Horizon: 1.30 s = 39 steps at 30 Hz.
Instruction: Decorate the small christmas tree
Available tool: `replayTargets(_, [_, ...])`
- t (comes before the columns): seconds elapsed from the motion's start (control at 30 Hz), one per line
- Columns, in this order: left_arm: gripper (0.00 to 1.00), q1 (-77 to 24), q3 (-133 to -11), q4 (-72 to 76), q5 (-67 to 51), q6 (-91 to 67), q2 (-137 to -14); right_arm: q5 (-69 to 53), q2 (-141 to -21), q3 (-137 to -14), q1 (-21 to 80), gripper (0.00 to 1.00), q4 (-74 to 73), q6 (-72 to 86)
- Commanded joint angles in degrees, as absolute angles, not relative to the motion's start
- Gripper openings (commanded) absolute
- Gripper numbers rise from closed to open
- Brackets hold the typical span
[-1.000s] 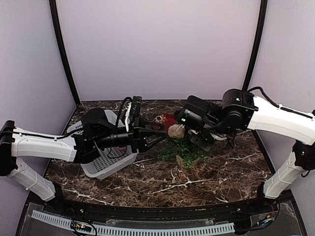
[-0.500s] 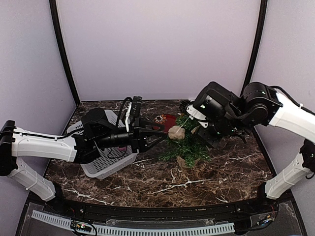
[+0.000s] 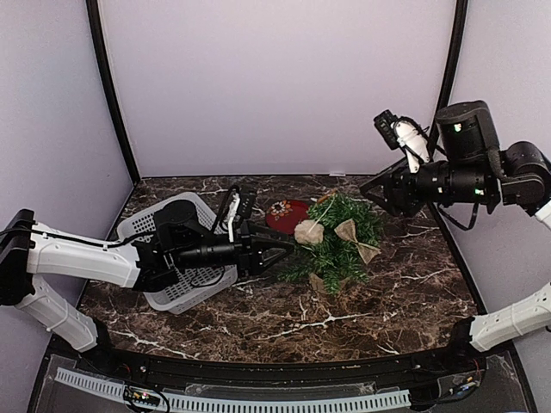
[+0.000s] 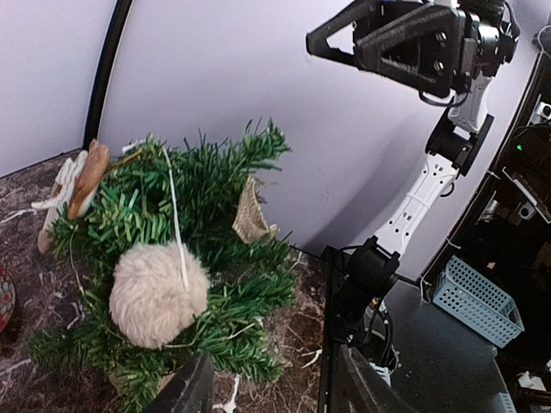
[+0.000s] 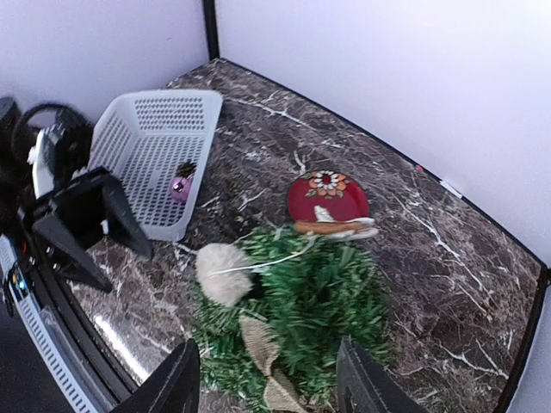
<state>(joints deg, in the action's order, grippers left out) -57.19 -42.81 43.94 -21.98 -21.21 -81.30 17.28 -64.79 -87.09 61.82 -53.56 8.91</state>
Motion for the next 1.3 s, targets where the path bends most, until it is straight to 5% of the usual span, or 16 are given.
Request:
replayTargets(0.0, [0.5,-57.7,-41.3,43.3,-19.2,-22.0,-82.8,6.8,-63.4,-82.4,54.3,0.47,-49.1,12.4])
replayTargets(0.17, [0.5,-57.8,-41.7,45.2,-19.3,-23.1,-84.6,5.9,-66.2,-80.9,55.1,0.27,-54.2,11.8])
replayTargets(0.87, [0.5,-57.8,-43.1,45.7,-19.7,-21.9,-85.4,22.9,-73.1,-79.9,65.1,0.3,-58.4,13.1])
replayTargets(1.1, [0.5,-57.8,-42.9,45.6,-19.4,-21.8,-84.3,25.6,-74.8,-80.0,65.1,0.41,-58.4,12.8])
replayTargets(1.27, [0.5,-57.8,-42.9,45.6,-19.3,-21.5,-84.3,25.7,-75.5,-80.1,65.2,0.32,-57.4,12.2])
